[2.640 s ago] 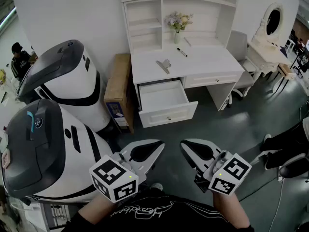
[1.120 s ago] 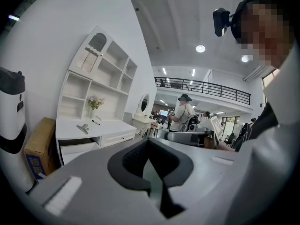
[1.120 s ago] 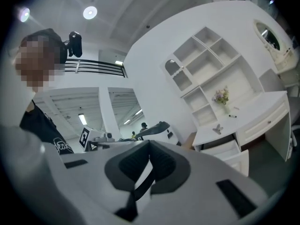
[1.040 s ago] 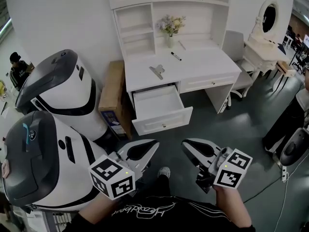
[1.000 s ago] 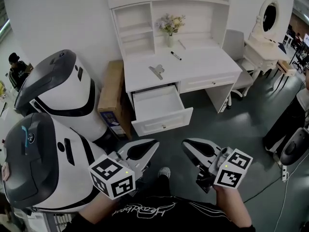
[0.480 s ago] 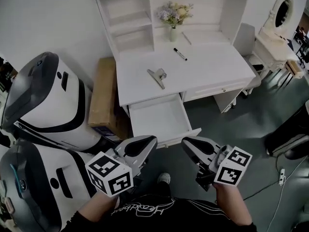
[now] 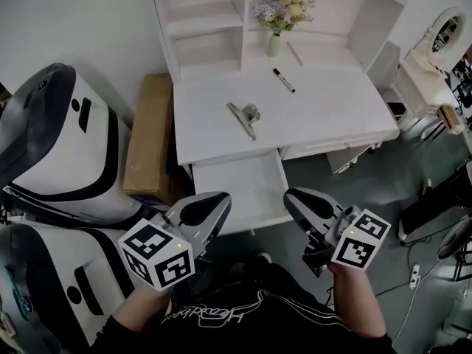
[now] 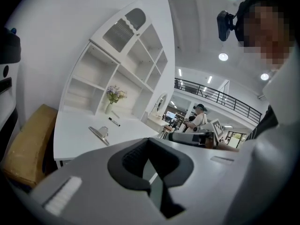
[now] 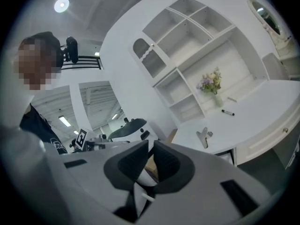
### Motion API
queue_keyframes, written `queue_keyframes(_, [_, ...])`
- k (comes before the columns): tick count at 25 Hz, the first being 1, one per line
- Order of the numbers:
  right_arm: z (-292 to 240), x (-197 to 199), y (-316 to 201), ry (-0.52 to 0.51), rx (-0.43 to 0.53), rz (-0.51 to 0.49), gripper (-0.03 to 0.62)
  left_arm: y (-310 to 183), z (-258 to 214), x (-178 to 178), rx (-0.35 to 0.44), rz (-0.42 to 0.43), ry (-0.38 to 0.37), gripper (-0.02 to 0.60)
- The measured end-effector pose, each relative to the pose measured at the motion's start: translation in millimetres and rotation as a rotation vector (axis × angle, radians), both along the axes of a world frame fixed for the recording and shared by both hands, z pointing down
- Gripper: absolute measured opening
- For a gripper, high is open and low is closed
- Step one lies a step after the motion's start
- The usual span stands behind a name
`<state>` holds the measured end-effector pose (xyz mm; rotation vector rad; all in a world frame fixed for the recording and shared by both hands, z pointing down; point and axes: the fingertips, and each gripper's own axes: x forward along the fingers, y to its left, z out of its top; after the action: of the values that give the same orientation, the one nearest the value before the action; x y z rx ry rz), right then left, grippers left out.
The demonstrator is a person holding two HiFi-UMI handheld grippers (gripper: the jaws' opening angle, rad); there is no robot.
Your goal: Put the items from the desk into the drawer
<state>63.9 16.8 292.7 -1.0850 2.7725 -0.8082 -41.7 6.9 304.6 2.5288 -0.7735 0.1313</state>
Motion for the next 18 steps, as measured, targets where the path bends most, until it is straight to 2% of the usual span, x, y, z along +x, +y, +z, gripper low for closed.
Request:
queue_keyframes(8, [9, 7, -72, 0.069, -0.017, -0.036, 0.011, -40, 6, -18, -0.045, -0.114, -0.001, 0.009])
queue_keyframes(16, [47, 23, -172, 0.087, -0.081, -0.044, 0.013, -98, 24, -23, -0.101, -0.208, -0.026, 0.009])
queue_keyframes(17, [54, 24, -183, 0.085, -0.097, -0.045, 0.035, -103, 27, -22, -0.109, -0.215, -0.025, 0.009])
queue_keyframes(18, [60, 26, -193, 0.088, -0.112, -0.048, 0.094, -107, 29, -21, -0.116, -0.221, -0.025, 0.009])
